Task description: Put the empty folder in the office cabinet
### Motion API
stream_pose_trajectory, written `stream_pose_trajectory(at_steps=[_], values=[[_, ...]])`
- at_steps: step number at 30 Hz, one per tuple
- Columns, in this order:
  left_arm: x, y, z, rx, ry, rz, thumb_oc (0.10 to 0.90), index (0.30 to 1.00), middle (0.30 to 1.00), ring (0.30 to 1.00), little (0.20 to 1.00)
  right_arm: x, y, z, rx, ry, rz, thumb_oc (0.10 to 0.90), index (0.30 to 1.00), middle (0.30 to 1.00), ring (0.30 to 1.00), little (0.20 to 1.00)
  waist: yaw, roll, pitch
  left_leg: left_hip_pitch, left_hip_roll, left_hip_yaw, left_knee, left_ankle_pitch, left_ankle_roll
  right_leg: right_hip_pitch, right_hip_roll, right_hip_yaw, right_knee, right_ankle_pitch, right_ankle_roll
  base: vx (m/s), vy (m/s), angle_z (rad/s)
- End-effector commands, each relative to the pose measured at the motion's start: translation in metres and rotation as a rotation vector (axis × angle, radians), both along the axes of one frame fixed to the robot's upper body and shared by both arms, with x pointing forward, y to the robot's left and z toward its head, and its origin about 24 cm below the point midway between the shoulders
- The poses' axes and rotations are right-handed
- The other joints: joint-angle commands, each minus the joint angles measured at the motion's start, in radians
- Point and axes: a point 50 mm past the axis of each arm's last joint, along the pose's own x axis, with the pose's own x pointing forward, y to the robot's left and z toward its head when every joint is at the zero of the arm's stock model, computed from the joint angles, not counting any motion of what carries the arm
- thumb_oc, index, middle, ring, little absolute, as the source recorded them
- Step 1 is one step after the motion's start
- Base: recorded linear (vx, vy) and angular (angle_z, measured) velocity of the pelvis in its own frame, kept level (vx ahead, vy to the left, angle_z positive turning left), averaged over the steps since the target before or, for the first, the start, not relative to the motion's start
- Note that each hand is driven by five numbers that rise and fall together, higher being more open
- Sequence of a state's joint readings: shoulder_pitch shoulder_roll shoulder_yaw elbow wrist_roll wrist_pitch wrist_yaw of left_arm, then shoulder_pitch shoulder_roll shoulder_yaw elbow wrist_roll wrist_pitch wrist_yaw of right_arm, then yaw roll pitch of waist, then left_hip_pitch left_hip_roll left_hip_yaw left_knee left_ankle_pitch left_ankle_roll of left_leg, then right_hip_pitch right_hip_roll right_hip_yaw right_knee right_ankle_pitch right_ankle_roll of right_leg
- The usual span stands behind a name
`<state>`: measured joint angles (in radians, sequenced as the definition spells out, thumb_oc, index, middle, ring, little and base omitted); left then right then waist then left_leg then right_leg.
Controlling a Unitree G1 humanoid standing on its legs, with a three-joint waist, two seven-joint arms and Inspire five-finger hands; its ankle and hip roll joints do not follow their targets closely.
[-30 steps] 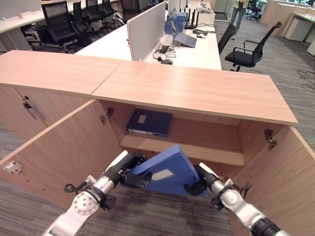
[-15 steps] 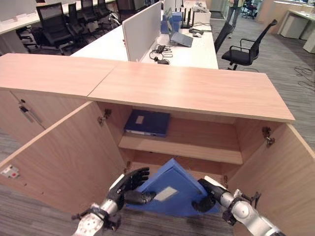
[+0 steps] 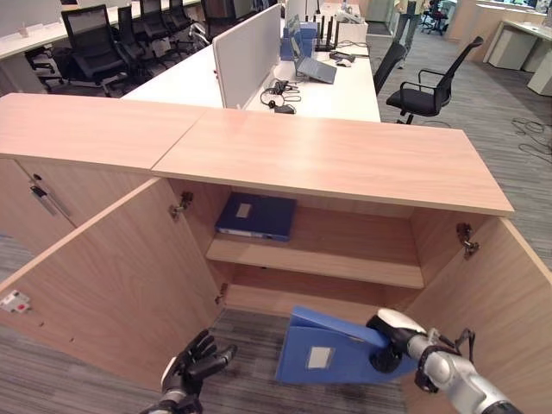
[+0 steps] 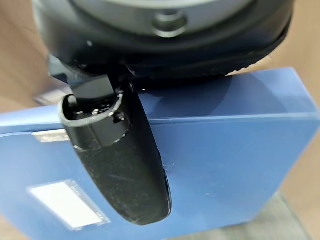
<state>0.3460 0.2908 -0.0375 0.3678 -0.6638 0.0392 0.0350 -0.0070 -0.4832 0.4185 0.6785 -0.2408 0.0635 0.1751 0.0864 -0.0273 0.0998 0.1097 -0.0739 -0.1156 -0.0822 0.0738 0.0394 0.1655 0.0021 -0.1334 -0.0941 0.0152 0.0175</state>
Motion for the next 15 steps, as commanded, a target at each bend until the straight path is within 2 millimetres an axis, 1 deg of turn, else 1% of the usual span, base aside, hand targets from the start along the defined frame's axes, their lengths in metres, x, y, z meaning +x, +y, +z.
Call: stream_pose_trajectory(at_steps=[1,2,4,5,6,7,8,9,10,11,13,14,15], values=[[0.026,-0.008,0.009,-0.087,-0.110,0.035,0.800,0.900,0.900,0.900,0.900,0.021,0.023,0.006,0.269,-0.018,-0.140,0.400,0.300,0.300,0.300,0.300,0.007,-0.037,-0.043,-0.015,0.004,-0.029,-0.005,-0.083,-0.029,-0.004,-0.063,-0.039,0.007,-0.007,0.081,0.00,0.000,0.00],[0.024,-0.010,0.004,-0.116,-0.091,0.067,0.800,0.900,0.900,0.900,0.900,0.021,0.024,0.003,0.284,-0.006,-0.180,0.400,0.300,0.300,0.300,0.300,0.009,-0.037,-0.043,-0.016,0.003,-0.030,-0.005,-0.082,-0.029,-0.005,-0.064,-0.039,0.007,-0.006,0.082,0.00,0.000,0.00],[0.018,-0.011,-0.006,-0.157,-0.044,0.128,0.800,0.900,0.900,0.900,0.900,0.022,0.022,0.000,0.277,0.007,-0.201,0.400,0.300,0.300,0.300,0.300,0.014,-0.038,-0.042,-0.020,0.001,-0.032,-0.005,-0.080,-0.029,-0.006,-0.065,-0.042,0.007,-0.005,0.083,0.00,0.000,0.00],[0.012,-0.012,-0.016,-0.177,0.006,0.164,0.800,0.900,0.900,0.900,0.900,0.022,0.017,0.000,0.236,0.014,-0.181,0.400,0.300,0.300,0.300,0.300,0.018,-0.040,-0.045,-0.023,-0.002,-0.035,-0.005,-0.081,-0.030,-0.008,-0.068,-0.045,0.007,-0.005,0.085,-0.01,0.018,0.04],[0.008,-0.012,-0.020,-0.178,0.032,0.177,0.800,0.900,0.900,0.900,0.900,0.022,0.012,0.001,0.212,0.013,-0.175,0.400,0.300,0.300,0.300,0.300,0.020,-0.040,-0.046,-0.025,-0.004,-0.036,-0.005,-0.082,-0.030,-0.009,-0.069,-0.046,0.007,-0.005,0.085,-0.01,0.022,0.09],[0.005,-0.012,-0.024,-0.179,0.051,0.186,0.800,0.900,0.900,0.900,0.900,0.021,0.008,0.000,0.205,0.013,-0.205,0.400,0.300,0.300,0.300,0.300,0.021,-0.039,-0.047,-0.027,-0.005,-0.037,-0.005,-0.082,-0.029,-0.010,-0.071,-0.046,0.007,-0.005,0.086,0.00,0.030,0.07],[0.001,-0.013,-0.028,-0.179,0.079,0.203,0.800,0.900,0.900,0.900,0.900,0.018,0.005,-0.002,0.252,0.004,-0.323,0.400,0.300,0.300,0.300,0.300,0.019,-0.038,-0.050,-0.028,-0.006,-0.036,-0.005,-0.084,-0.029,-0.012,-0.073,-0.045,0.007,-0.002,0.088,0.00,0.052,0.04],[-0.005,-0.016,-0.037,-0.192,0.136,0.222,0.800,0.900,0.900,0.900,0.900,0.019,0.009,-0.006,0.409,-0.042,-0.572,0.400,0.300,0.300,0.300,0.300,0.019,-0.034,-0.049,-0.024,-0.007,-0.031,-0.005,-0.087,-0.026,-0.011,-0.074,-0.040,0.007,-0.001,0.090,0.00,0.044,0.02],[-0.005,-0.016,-0.037,-0.192,0.136,0.222,0.800,0.900,0.900,0.900,0.900,0.019,0.009,-0.006,0.409,-0.042,-0.572,0.400,0.300,0.300,0.300,0.300,0.018,-0.035,-0.051,-0.027,-0.007,-0.031,-0.005,-0.086,-0.026,-0.014,-0.075,-0.040,0.007,0.000,0.090,0.00,0.050,0.00],[-0.009,-0.019,-0.042,-0.204,0.170,0.240,0.800,0.900,0.900,0.900,0.900,0.023,0.018,-0.007,0.584,-0.082,-0.791,0.400,0.300,0.300,0.300,0.300,0.015,-0.030,-0.047,-0.023,-0.008,-0.027,-0.005,-0.089,-0.024,-0.013,-0.075,-0.035,0.007,0.001,0.091,-0.01,0.041,-0.03],[-0.017,-0.021,-0.048,-0.220,0.217,0.274,0.800,0.900,0.900,0.900,0.900,0.026,0.030,-0.007,0.856,-0.133,-1.100,0.400,0.300,0.300,0.300,0.300,0.010,-0.021,-0.047,-0.025,-0.011,-0.023,-0.005,-0.091,-0.021,-0.018,-0.077,-0.030,0.007,0.004,0.092,0.00,0.056,-0.05],[-0.017,-0.021,-0.048,-0.220,0.217,0.274,0.800,0.900,0.900,0.900,0.900,0.026,0.030,-0.007,0.856,-0.133,-1.100,0.400,0.300,0.300,0.300,0.300,0.010,-0.021,-0.048,-0.026,-0.011,-0.023,-0.005,-0.091,-0.021,-0.018,-0.077,-0.030,0.007,0.004,0.092,0.01,0.071,-0.05],[-0.024,-0.024,-0.052,-0.224,0.259,0.287,0.800,0.900,0.900,0.900,0.900,0.028,0.042,-0.007,1.054,-0.167,-1.316,0.400,0.300,0.300,0.300,0.300,0.003,-0.013,-0.048,-0.025,-0.012,-0.017,-0.005,-0.094,-0.020,-0.020,-0.079,-0.024,0.009,0.004,0.092,0.01,0.073,-0.05]])
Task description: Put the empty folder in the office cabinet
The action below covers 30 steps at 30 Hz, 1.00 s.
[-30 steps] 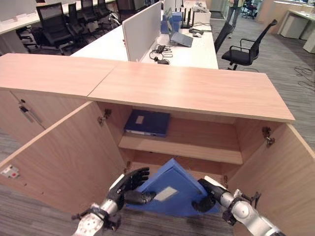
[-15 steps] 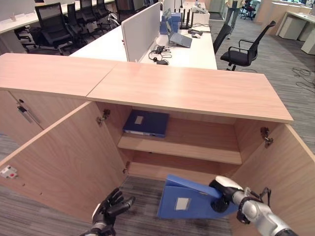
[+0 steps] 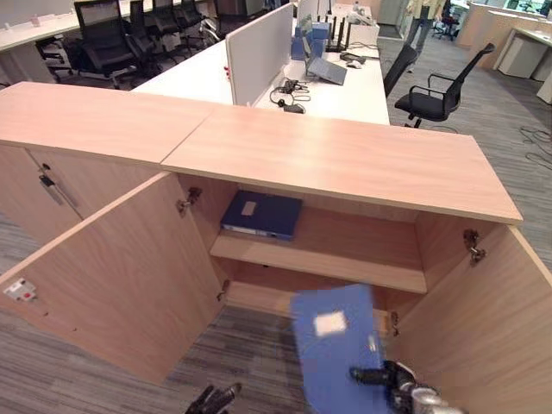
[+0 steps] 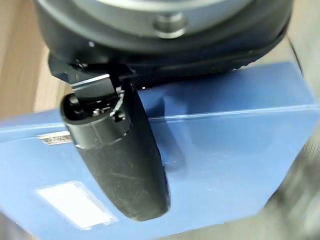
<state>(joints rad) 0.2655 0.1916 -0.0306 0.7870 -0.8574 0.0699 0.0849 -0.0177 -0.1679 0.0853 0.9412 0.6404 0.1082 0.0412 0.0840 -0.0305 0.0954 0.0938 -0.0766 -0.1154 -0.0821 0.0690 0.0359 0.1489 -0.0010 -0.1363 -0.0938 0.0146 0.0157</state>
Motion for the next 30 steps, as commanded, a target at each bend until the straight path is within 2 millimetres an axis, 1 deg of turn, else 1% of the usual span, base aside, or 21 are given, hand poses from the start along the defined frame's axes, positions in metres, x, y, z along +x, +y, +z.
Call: stream_pose_trajectory(at_steps=[1,4,5,6,8,9,11,15,16,18,20,21,22,23,24,25,26,27,28,29,30], values=[[0.026,-0.007,0.004,-0.018,-0.071,0.023,0.800,0.900,0.900,0.900,0.900,0.056,0.007,0.034,0.226,-0.293,-0.370,0.400,0.300,0.300,0.300,0.300,0.004,-0.007,-0.043,-0.008,-0.011,-0.015,-0.005,-0.091,-0.016,-0.005,-0.077,-0.018,0.010,0.005,0.095,0.01,0.099,-0.06],[0.022,-0.010,0.002,-0.027,-0.052,0.021,0.800,0.900,0.900,0.900,0.900,0.060,0.024,0.041,0.350,-0.336,-0.459,0.400,0.300,0.300,0.300,0.300,0.000,-0.001,-0.041,-0.007,-0.015,-0.005,-0.005,-0.095,-0.015,-0.007,-0.081,-0.014,0.014,0.008,0.097,-0.01,0.057,-0.06],[0.022,-0.010,0.002,-0.027,-0.052,0.021,0.800,0.900,0.900,0.900,0.900,0.059,0.024,0.041,0.350,-0.336,-0.459,0.400,0.300,0.300,0.300,0.300,0.000,-0.001,-0.041,-0.007,-0.015,-0.005,-0.005,-0.095,-0.015,-0.007,-0.081,-0.013,0.014,0.008,0.097,-0.02,0.074,-0.09],[0.022,-0.013,0.003,-0.034,-0.058,0.010,0.800,0.900,0.900,0.900,0.900,0.065,0.034,0.048,0.407,-0.364,-0.489,0.400,0.300,0.300,0.300,0.300,0.000,0.001,-0.038,-0.008,-0.017,0.001,-0.005,-0.097,-0.012,-0.017,-0.087,-0.010,0.023,0.012,0.101,-0.02,0.071,-0.09],[0.025,-0.014,0.006,-0.034,-0.066,0.000,0.800,0.900,0.900,0.900,0.900,0.075,0.040,0.056,0.436,-0.388,-0.532,0.400,0.300,0.300,0.300,0.300,0.005,0.004,-0.029,-0.014,-0.021,0.007,-0.005,-0.096,-0.007,-0.036,-0.095,0.000,0.044,0.014,0.107,-0.03,0.090,-0.10],[0.025,-0.014,0.006,-0.034,-0.066,0.000,0.800,0.900,0.900,0.900,0.900,0.075,0.040,0.056,0.436,-0.388,-0.532,0.400,0.300,0.300,0.300,0.300,0.006,0.003,-0.029,-0.015,-0.021,0.008,-0.005,-0.096,-0.006,-0.037,-0.095,0.001,0.045,0.014,0.107,-0.04,0.100,-0.18],[0.028,-0.014,0.009,-0.024,-0.076,-0.012,0.800,0.900,0.900,0.900,0.900,0.087,0.046,0.064,0.456,-0.394,-0.580,0.400,0.300,0.300,0.300,0.300,0.015,0.010,-0.013,-0.022,-0.028,0.012,-0.005,-0.096,0.005,-0.069,-0.109,0.006,0.104,0.002,0.116,-0.04,0.106,-0.15],[0.026,-0.012,0.012,-0.011,-0.079,-0.030,0.800,0.900,0.900,0.900,0.900,0.104,0.050,0.079,0.471,-0.438,-0.576,0.400,0.300,0.300,0.300,0.300,0.023,0.027,0.020,-0.022,-0.041,0.011,-0.005,-0.101,0.026,-0.133,-0.141,0.007,0.251,-0.023,0.129,-0.03,0.127,-0.05],[0.021,-0.011,0.012,-0.007,-0.072,-0.042,0.800,0.900,0.900,0.900,0.900,0.112,0.052,0.085,0.474,-0.463,-0.555,0.400,0.300,0.300,0.300,0.300,0.031,0.032,0.043,-0.010,-0.047,0.014,-0.005,-0.108,0.037,-0.168,-0.172,-0.015,0.342,-0.001,0.136,-0.01,0.163,-0.04],[0.013,-0.008,0.010,0.002,-0.048,-0.047,0.800,0.900,0.900,0.900,0.900,0.120,0.057,0.094,0.477,-0.499,-0.516,0.400,0.300,0.300,0.300,0.300,0.046,0.035,0.062,0.000,-0.044,0.028,-0.005,-0.116,0.042,-0.213,-0.210,-0.058,0.431,0.026,0.135,0.00,0.123,-0.21],[0.009,-0.007,0.009,0.004,-0.041,-0.052,0.800,0.900,0.900,0.900,0.900,0.126,0.058,0.101,0.482,-0.526,-0.507,0.400,0.300,0.300,0.300,0.300,0.056,0.028,0.068,0.003,-0.046,0.038,-0.005,-0.125,0.043,-0.245,-0.234,-0.104,0.444,0.035,0.131,0.03,0.041,-0.27],[0.008,-0.006,0.010,0.005,-0.047,-0.054,0.800,0.900,0.900,0.900,0.900,0.134,0.056,0.110,0.489,-0.563,-0.508,0.400,0.300,0.300,0.300,0.300,0.057,0.030,0.084,0.001,-0.047,0.041,-0.005,-0.123,0.042,-0.287,-0.210,-0.116,0.401,0.034,0.122,0.03,-0.004,-0.28],[0.008,-0.006,0.010,0.005,-0.047,-0.055,0.800,0.900,0.900,0.900,0.900,0.134,0.056,0.110,0.489,-0.563,-0.508,0.400,0.300,0.300,0.300,0.300,0.059,0.031,0.086,0.006,-0.045,0.042,-0.005,-0.129,0.041,-0.285,-0.209,-0.115,0.406,0.027,0.121,0.01,-0.018,-0.23],[0.008,-0.005,0.011,0.002,-0.051,-0.056,0.800,0.900,0.900,0.900,0.900,0.139,0.052,0.115,0.484,-0.585,-0.513,0.400,0.300,0.300,0.300,0.300,0.054,0.034,0.101,0.006,-0.049,0.034,-0.005,-0.127,0.041,-0.323,-0.180,-0.103,0.381,0.036,0.120,0.05,-0.035,0.05],[0.008,-0.006,0.010,-0.003,-0.051,-0.069,0.800,0.900,0.900,0.900,0.900,0.145,0.048,0.122,0.486,-0.618,-0.532,0.400,0.300,0.300,0.300,0.300,0.044,0.034,0.119,0.009,-0.060,0.022,-0.005,-0.130,0.040,-0.386,-0.130,-0.082,0.307,0.080,0.124,0.03,-0.028,0.09],[0.008,-0.006,0.010,-0.003,-0.052,-0.069,0.800,0.900,0.900,0.900,0.900,0.145,0.048,0.122,0.486,-0.618,-0.532,0.400,0.300,0.300,0.300,0.300,0.043,0.033,0.118,0.005,-0.062,0.022,-0.005,-0.126,0.040,-0.388,-0.131,-0.082,0.302,0.087,0.123,0.07,-0.036,0.08],[0.011,-0.005,0.011,0.003,-0.061,-0.078,0.800,0.900,0.900,0.900,0.900,0.148,0.046,0.126,0.488,-0.634,-0.541,0.400,0.300,0.300,0.300,0.300,0.035,0.033,0.130,0.012,-0.069,0.011,-0.005,-0.131,0.039,-0.420,-0.114,-0.075,0.254,0.117,0.131,0.13,-0.054,0.25],[0.015,-0.003,0.013,0.012,-0.077,-0.091,0.800,0.900,0.900,0.900,0.900,0.152,0.041,0.132,0.489,-0.661,-0.561,0.400,0.300,0.300,0.300,0.300,0.021,0.027,0.141,0.018,-0.082,-0.014,-0.005,-0.137,0.036,-0.445,-0.091,-0.075,0.163,0.163,0.142,0.21,-0.083,0.37],[0.017,-0.002,0.014,0.020,-0.087,-0.101,0.800,0.900,0.900,0.900,0.900,0.154,0.038,0.136,0.490,-0.681,-0.568,0.400,0.300,0.300,0.300,0.300,0.016,0.028,0.145,0.023,-0.083,-0.027,-0.005,-0.147,0.034,-0.455,-0.078,-0.064,0.143,0.169,0.145,0.22,-0.097,0.54],[0.020,-0.001,0.015,0.023,-0.094,-0.098,0.800,0.900,0.900,0.900,0.900,0.156,0.036,0.140,0.493,-0.703,-0.573,0.400,0.300,0.300,0.300,0.300,0.012,0.027,0.146,0.021,-0.088,-0.042,-0.005,-0.149,0.033,-0.458,-0.070,-0.054,0.130,0.174,0.144,0.22,-0.109,0.66],[0.021,-0.001,0.015,0.028,-0.101,-0.101,0.800,0.900,0.900,0.900,0.900,0.158,0.026,0.145,0.473,-0.739,-0.594,0.400,0.300,0.300,0.300,0.300,0.007,0.019,0.129,0.009,-0.104,-0.063,-0.005,-0.166,0.034,-0.438,-0.068,-0.056,0.079,0.193,0.130,0.15,-0.081,0.76]])
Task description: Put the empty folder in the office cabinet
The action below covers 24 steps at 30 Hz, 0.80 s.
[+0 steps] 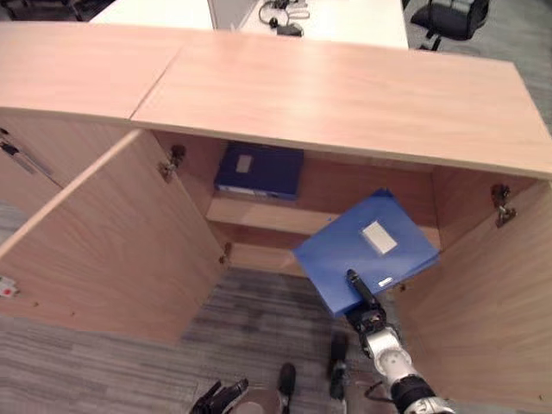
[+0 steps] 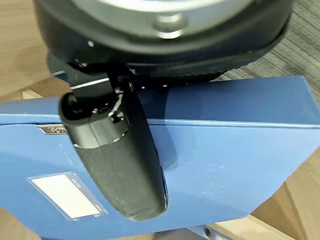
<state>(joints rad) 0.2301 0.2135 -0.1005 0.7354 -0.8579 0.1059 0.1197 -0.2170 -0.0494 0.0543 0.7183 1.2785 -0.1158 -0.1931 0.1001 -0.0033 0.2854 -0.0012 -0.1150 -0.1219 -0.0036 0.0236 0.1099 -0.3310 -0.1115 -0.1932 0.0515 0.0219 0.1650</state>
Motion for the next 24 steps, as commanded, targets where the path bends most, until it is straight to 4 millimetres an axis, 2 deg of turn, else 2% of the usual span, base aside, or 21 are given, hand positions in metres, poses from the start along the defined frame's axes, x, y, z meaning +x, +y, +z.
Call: stream_pose_trajectory(at_steps=[1,5,8,11,13,15,17,18,20,24], values=[[0.000,0.007,0.010,0.024,-0.083,-0.015,0.800,0.900,0.900,0.900,0.900,0.050,-0.010,0.071,-0.023,-0.352,-0.061,0.400,0.300,0.300,0.300,0.300,-0.011,-0.012,-0.062,0.099,-0.070,-0.057,-0.084,-0.116,-0.039,0.038,0.038,0.001,-0.068,0.190,-0.019,0.14,-0.073,0.94],[-0.005,0.005,0.006,0.000,-0.070,0.013,0.800,0.900,0.900,0.900,0.900,0.055,-0.023,0.086,-0.040,-0.426,-0.106,0.400,0.300,0.300,0.300,0.300,-0.022,0.009,-0.094,0.071,-0.056,-0.094,-0.084,-0.119,-0.035,-0.001,0.041,-0.012,-0.023,0.173,-0.043,0.18,-0.084,0.57],[-0.004,0.001,0.004,-0.021,-0.065,0.025,0.800,0.900,0.900,0.900,0.900,0.057,-0.036,0.102,-0.063,-0.497,-0.161,0.400,0.300,0.300,0.300,0.300,-0.032,0.030,-0.096,0.066,-0.038,-0.137,-0.084,-0.125,-0.043,-0.019,0.034,-0.032,0.026,0.132,-0.062,0.19,-0.117,0.11],[-0.001,0.000,0.005,-0.026,-0.075,0.022,0.800,0.900,0.900,0.900,0.900,0.057,-0.046,0.114,-0.060,-0.553,-0.215,0.400,0.300,0.300,0.300,0.300,-0.036,0.045,-0.088,0.067,-0.022,-0.163,-0.084,-0.132,-0.052,-0.025,0.039,-0.042,0.058,0.101,-0.076,0.11,-0.105,0.29],[0.006,-0.005,0.006,-0.035,-0.092,0.009,0.800,0.900,0.900,0.900,0.900,0.061,-0.057,0.136,-0.052,-0.643,-0.287,0.400,0.300,0.300,0.300,0.300,-0.040,0.061,-0.072,0.044,-0.006,-0.183,-0.084,-0.128,-0.061,-0.051,0.044,-0.052,0.084,0.076,-0.088,0.08,-0.129,0.46],[0.007,-0.007,0.006,-0.041,-0.093,-0.002,0.800,0.900,0.900,0.900,0.900,0.064,-0.060,0.143,-0.056,-0.662,-0.303,0.400,0.300,0.300,0.300,0.300,-0.039,0.066,-0.068,0.033,-0.003,-0.186,-0.084,-0.126,-0.062,-0.063,0.043,-0.055,0.095,0.067,-0.092,0.06,-0.089,0.28],[0.012,-0.013,0.006,-0.054,-0.104,-0.028,0.800,0.900,0.900,0.900,0.900,0.071,-0.067,0.163,-0.036,-0.725,-0.364,0.400,0.300,0.300,0.300,0.300,-0.037,0.079,-0.048,0.012,0.002,-0.192,-0.084,-0.123,-0.066,-0.087,0.050,-0.059,0.114,0.050,-0.098,0.06,-0.085,0.09],[0.012,-0.013,0.006,-0.055,-0.105,-0.029,0.800,0.900,0.900,0.900,0.900,0.072,-0.067,0.164,-0.037,-0.726,-0.365,0.400,0.300,0.300,0.300,0.300,-0.036,0.079,-0.048,0.011,0.002,-0.193,-0.084,-0.123,-0.066,-0.088,0.050,-0.059,0.115,0.049,-0.098,0.02,-0.061,0.01],[0.012,-0.018,0.006,-0.059,-0.100,-0.062,0.800,0.900,0.900,0.900,0.900,0.079,-0.071,0.181,-0.008,-0.766,-0.417,0.400,0.300,0.300,0.300,0.300,-0.038,0.089,-0.029,-0.004,0.004,-0.193,-0.084,-0.122,-0.067,-0.100,0.058,-0.056,0.111,0.044,-0.100,0.01,-0.048,0.03],[0.013,-0.022,0.005,-0.063,-0.097,-0.080,0.800,0.900,0.900,0.900,0.900,0.087,-0.070,0.200,0.055,-0.809,-0.492,0.400,0.300,0.300,0.300,0.300,-0.035,0.101,-0.001,-0.037,-0.001,-0.188,-0.084,-0.116,-0.063,-0.128,0.070,-0.041,0.100,0.048,-0.101,-0.02,-0.027,-0.03]])
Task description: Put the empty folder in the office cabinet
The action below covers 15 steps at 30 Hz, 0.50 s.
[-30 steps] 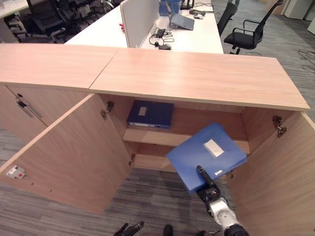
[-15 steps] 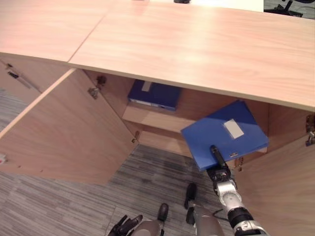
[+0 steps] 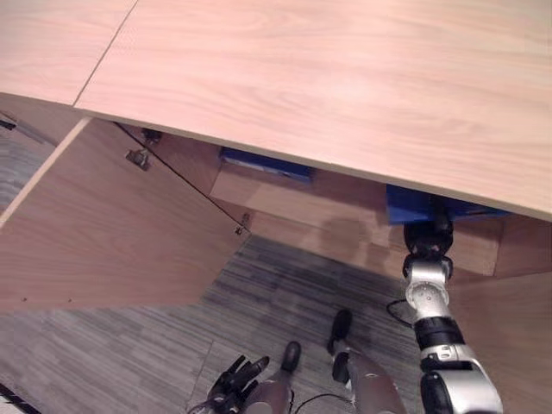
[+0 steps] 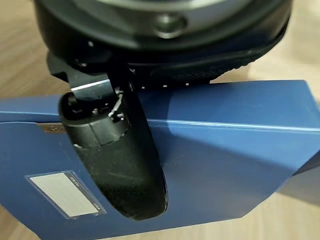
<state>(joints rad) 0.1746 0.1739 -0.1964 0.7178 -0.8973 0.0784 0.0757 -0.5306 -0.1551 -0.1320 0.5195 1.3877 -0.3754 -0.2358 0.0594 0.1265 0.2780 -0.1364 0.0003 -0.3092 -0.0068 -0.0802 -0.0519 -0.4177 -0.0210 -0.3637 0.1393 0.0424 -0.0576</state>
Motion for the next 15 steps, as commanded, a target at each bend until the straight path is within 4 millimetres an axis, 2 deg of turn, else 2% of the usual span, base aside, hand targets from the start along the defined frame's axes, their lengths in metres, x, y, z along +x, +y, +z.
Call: stream_pose_trajectory(at_steps=[1,7,8,9,11,12,13,14,15], values=[[-0.013,0.010,0.001,0.035,0.006,0.000,0.800,0.900,0.900,0.900,0.900,0.005,-0.008,0.055,0.017,-0.242,-0.109,0.400,0.300,0.300,0.300,0.300,0.006,-0.026,0.010,0.092,-0.119,0.001,-0.080,-0.011,0.100,-0.046,-0.020,0.131,0.010,0.029,0.122,-0.04,0.014,-0.03],[-0.010,0.004,0.005,0.032,-0.014,-0.038,0.800,0.900,0.900,0.900,0.900,0.020,0.001,0.087,-0.012,-0.256,-0.095,0.400,0.300,0.300,0.300,0.300,0.016,0.003,0.053,0.046,-0.141,0.006,-0.080,0.004,0.107,-0.099,-0.025,0.156,0.031,0.035,0.121,0.00,0.009,-0.03],[-0.008,0.004,0.006,0.034,-0.023,-0.043,0.800,0.900,0.900,0.900,0.900,0.021,0.002,0.092,-0.015,-0.266,-0.092,0.400,0.300,0.300,0.300,0.300,0.018,0.012,0.055,0.048,-0.133,0.004,-0.080,-0.010,0.106,-0.097,-0.016,0.169,0.036,0.009,0.124,0.04,-0.007,-0.10],[-0.007,0.003,0.008,0.036,-0.032,-0.050,0.800,0.900,0.900,0.900,0.900,0.024,0.004,0.101,-0.015,-0.281,-0.095,0.400,0.300,0.300,0.300,0.300,0.020,0.018,0.065,0.040,-0.136,0.005,-0.080,-0.008,0.107,-0.106,-0.018,0.171,0.041,0.010,0.125,-0.04,0.022,-0.09],[-0.003,0.003,0.011,0.044,-0.054,-0.068,0.800,0.900,0.900,0.900,0.900,0.027,0.005,0.121,-0.021,-0.321,-0.103,0.400,0.300,0.300,0.300,0.300,0.025,0.028,0.088,0.016,-0.151,0.012,-0.080,0.011,0.108,-0.129,-0.032,0.165,0.042,0.039,0.121,-0.08,0.037,-0.12],[-0.001,0.004,0.013,0.050,-0.068,-0.073,0.800,0.900,0.900,0.900,0.900,0.028,0.007,0.133,-0.031,-0.346,-0.103,0.400,0.300,0.300,0.300,0.300,0.027,0.036,0.092,0.012,-0.145,0.010,-0.080,-0.001,0.109,-0.130,-0.023,0.176,0.043,0.018,0.125,0.05,-0.018,-0.10],[0.001,0.003,0.015,0.050,-0.079,-0.082,0.800,0.900,0.900,0.900,0.900,0.029,0.007,0.145,-0.041,-0.369,-0.108,0.400,0.300,0.300,0.300,0.300,0.032,0.042,0.102,0.004,-0.146,0.011,-0.080,-0.001,0.108,-0.138,-0.023,0.178,0.047,0.015,0.125,0.02,-0.036,-0.06],[0.002,0.003,0.018,0.054,-0.094,-0.093,0.800,0.900,0.900,0.900,0.900,0.027,0.012,0.166,-0.039,-0.433,-0.115,0.400,0.300,0.300,0.300,0.300,0.039,0.054,0.119,-0.017,-0.151,0.011,-0.080,0.007,0.107,-0.155,-0.024,0.179,0.048,0.017,0.123,-0.05,-0.023,-0.04],[0.003,0.003,0.020,0.055,-0.102,-0.103,0.800,0.900,0.900,0.900,0.900,0.027,0.014,0.177,-0.040,-0.461,-0.114,0.400,0.300,0.300,0.300,0.300,0.041,0.059,0.127,-0.029,-0.153,0.011,-0.080,0.012,0.106,-0.163,-0.026,0.178,0.048,0.018,0.122,-0.06,-0.025,0.03]])
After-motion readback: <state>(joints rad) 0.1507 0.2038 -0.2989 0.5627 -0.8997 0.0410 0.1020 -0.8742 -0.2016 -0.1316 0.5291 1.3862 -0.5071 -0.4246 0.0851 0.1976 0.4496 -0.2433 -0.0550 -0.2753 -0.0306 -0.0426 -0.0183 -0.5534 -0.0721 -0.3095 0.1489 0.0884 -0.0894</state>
